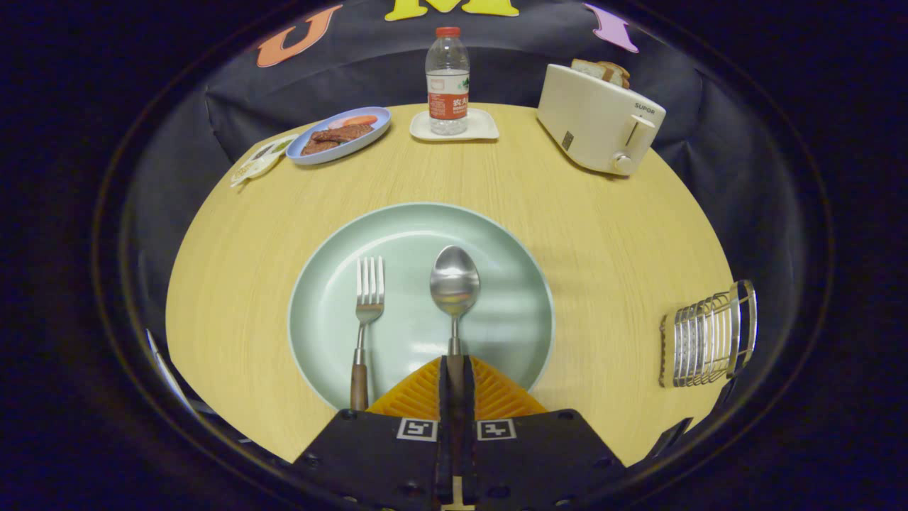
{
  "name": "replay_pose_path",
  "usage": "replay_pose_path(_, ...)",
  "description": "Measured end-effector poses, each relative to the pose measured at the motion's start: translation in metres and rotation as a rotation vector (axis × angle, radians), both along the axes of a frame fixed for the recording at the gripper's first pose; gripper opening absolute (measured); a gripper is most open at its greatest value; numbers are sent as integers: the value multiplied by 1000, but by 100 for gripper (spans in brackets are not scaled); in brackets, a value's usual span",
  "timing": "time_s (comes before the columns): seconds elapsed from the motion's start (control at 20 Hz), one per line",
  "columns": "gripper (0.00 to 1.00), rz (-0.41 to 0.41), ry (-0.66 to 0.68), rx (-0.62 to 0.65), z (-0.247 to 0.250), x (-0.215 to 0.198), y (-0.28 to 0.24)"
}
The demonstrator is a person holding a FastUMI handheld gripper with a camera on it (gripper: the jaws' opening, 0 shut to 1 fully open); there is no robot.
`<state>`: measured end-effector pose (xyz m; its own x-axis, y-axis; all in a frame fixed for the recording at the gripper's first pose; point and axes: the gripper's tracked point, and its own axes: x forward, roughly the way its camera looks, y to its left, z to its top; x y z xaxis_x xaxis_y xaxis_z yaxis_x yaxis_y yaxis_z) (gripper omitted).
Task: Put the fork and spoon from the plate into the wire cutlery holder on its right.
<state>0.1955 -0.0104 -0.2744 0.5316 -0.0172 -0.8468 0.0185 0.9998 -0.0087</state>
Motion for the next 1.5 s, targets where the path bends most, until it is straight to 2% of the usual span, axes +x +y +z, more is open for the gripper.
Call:
replay_pose_path(0.45,5,-8,11,-27,60,-55,-23)
replay_pose_path(0.75,6,-90,-25,16,101,-86,-81)
replay_pose_path(1.2,5,-185,-47,31,130,-96,-181)
replay_pose_path(1.5,5,-193,25,45,123,-96,-217)
